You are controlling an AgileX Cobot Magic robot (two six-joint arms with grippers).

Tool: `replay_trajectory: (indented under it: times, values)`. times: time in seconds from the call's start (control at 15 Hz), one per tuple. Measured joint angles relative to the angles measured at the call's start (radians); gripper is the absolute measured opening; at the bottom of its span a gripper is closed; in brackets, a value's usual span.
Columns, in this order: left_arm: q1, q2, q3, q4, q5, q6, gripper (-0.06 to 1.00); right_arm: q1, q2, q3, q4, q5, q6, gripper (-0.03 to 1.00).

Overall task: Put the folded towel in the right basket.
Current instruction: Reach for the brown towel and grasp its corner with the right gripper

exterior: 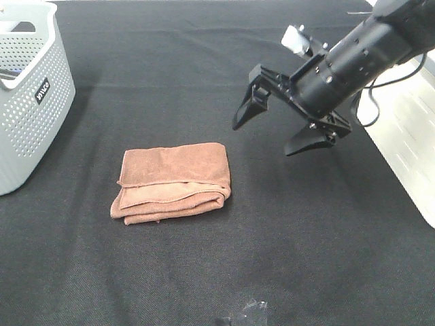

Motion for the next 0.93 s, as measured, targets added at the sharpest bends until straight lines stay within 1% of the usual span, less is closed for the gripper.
replay_trajectory:
  times: [0.2, 0.27, 0.33, 0.4, 0.53, 0.6, 0.67, 0.8, 0.93]
  values:
    - [0.000, 0.000, 0.000, 0.000, 0.000, 0.000, 0.99, 0.000, 0.057, -0.002, 0.034, -0.036, -0.005, 0.96]
    - [0.000, 0.000, 0.000, 0.000, 0.000, 0.000, 0.99, 0.000, 0.106, -0.002, 0.061, -0.045, -0.022, 0.96]
    - [0.000, 0.000, 0.000, 0.000, 0.000, 0.000, 0.99, 0.000, 0.106, -0.002, 0.061, -0.045, -0.022, 0.96]
    - [0.000, 0.000, 0.000, 0.000, 0.000, 0.000, 0.99, 0.000, 0.137, -0.002, 0.082, -0.046, -0.043, 0.96]
    - [0.000, 0.000, 0.000, 0.000, 0.000, 0.000, 0.99, 0.000, 0.190, -0.002, 0.170, -0.055, -0.115, 0.96]
    - [0.000, 0.000, 0.000, 0.000, 0.000, 0.000, 0.99, 0.000, 0.210, -0.002, 0.235, -0.066, -0.167, 0.96]
    - [0.000, 0.000, 0.000, 0.000, 0.000, 0.000, 0.99, 0.000, 0.240, -0.002, 0.313, -0.073, -0.251, 0.96]
    - [0.000, 0.000, 0.000, 0.000, 0.000, 0.000, 0.99, 0.000, 0.272, -0.004, 0.377, -0.072, -0.297, 0.95]
    - [0.000, 0.000, 0.000, 0.000, 0.000, 0.000, 0.99, 0.000, 0.300, -0.016, 0.418, -0.056, -0.306, 0.95]
